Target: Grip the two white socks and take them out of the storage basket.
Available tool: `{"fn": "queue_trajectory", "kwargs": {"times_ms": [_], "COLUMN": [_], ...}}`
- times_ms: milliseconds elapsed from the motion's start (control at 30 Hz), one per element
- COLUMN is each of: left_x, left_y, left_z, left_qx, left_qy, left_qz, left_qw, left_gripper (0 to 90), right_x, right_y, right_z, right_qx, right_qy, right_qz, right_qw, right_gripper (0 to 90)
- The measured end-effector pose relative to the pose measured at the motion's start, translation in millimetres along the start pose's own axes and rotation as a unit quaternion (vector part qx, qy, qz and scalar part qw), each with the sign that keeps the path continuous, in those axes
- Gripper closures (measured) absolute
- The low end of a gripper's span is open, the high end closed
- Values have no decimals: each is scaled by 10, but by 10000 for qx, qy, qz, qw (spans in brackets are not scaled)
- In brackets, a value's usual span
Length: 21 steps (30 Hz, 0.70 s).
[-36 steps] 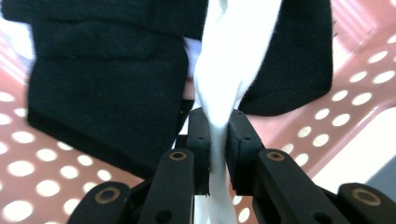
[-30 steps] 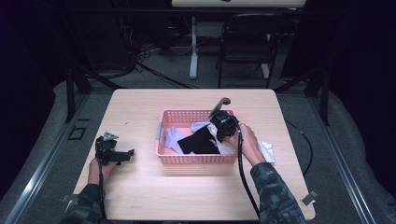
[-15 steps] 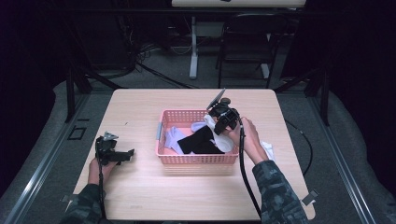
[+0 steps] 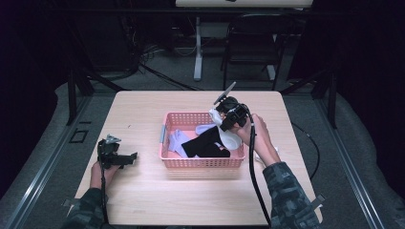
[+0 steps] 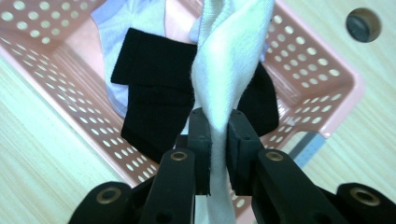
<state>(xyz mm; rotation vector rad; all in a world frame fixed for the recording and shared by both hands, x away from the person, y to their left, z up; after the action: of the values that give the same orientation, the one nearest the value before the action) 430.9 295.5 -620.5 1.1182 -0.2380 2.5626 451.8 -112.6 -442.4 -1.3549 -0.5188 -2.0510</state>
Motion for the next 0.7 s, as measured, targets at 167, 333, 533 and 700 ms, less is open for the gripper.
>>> {"fn": "queue_trajectory", "kwargs": {"times_ms": [167,333,533,700], "left_x": [0,0,0,0], "left_y": [0,0,0,0], "left_z": [0,0,0,0], "left_qx": [1,1,0,1], "left_qy": [1,1,0,1], "left_qz": [0,0,0,-1], "left_qw": [10000,10000,10000,10000], "left_gripper": [3,3,3,3], "right_x": [151,273,387,470], "right_y": [27,67,136,218], "right_z": [-23,-71,-141,-234], "right_qx": [-13,-65,-142,-249], "right_qy": [138,212,315,381], "right_qz": [-54,-86,-153,-201], "right_qw": [9999,9997,9993,9988], "right_gripper": [816,816,816,816]}}
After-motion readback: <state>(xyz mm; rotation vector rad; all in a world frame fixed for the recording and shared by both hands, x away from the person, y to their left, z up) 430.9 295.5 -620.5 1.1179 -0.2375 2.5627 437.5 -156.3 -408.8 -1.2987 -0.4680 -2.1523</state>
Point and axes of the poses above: each handheld gripper's, and its own axes: x roughly backward along the jaws, z roughly out of its top, y roughly to its right, the point moved 4 cm from there along -x, roughly forward along the jaws, and after that the axes turned 3 degrees about z, right-handed, at the moved point
